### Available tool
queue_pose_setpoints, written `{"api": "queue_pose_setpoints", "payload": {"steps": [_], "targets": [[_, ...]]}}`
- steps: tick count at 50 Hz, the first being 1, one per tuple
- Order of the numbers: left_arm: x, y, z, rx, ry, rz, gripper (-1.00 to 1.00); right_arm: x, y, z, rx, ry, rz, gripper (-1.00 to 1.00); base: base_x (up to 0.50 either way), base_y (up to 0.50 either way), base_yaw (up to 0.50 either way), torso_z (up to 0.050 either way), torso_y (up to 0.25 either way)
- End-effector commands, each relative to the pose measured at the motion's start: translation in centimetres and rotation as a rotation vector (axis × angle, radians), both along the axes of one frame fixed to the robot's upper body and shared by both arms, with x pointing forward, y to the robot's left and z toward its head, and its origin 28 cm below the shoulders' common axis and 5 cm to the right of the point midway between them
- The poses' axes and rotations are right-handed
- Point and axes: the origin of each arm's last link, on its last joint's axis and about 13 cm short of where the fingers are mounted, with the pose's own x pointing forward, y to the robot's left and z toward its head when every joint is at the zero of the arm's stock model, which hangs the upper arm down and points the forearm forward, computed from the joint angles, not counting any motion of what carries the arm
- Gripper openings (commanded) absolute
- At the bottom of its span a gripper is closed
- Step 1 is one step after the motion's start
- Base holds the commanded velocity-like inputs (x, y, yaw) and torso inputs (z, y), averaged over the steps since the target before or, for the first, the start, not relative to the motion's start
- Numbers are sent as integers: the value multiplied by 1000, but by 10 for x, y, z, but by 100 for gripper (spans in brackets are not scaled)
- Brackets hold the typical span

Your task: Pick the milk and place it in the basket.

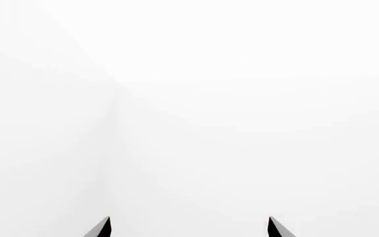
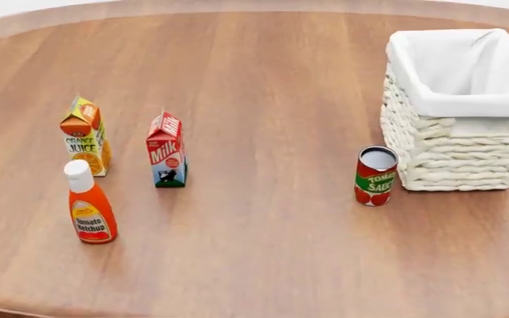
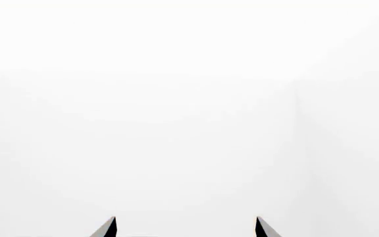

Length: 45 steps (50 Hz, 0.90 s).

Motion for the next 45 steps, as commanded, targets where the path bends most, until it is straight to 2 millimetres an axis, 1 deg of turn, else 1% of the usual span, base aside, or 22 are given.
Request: {"api": "queue_pose_setpoints", "payload": {"steps": [1, 7, 10, 24, 34, 45], "targets": [[-3, 3, 0, 8, -13, 32, 100, -2, -1, -1, -5, -15, -15, 100, 0, 500, 0, 0, 0], [-3, 3, 1, 10, -15, 35, 100, -1, 0, -2, -13, -14, -3, 100, 0, 500, 0, 0, 0], [-3, 4, 1, 10, -13, 36, 100, -1, 0, -2, -23, -14, 0, 100, 0, 270, 0, 0, 0], [-3, 4, 1, 12, -15, 35, 100, -2, 1, -3, -53, -10, 2, 100, 0, 0, 0, 0, 0], [-2, 4, 0, 10, -10, 39, 100, -3, 2, -6, -56, -7, 48, 100, 2, 0, 0, 0, 0], [-3, 5, 0, 12, -12, 44, 100, -4, 2, -8, -61, -16, 64, 100, 459, 0, 0, 0, 0]]}}
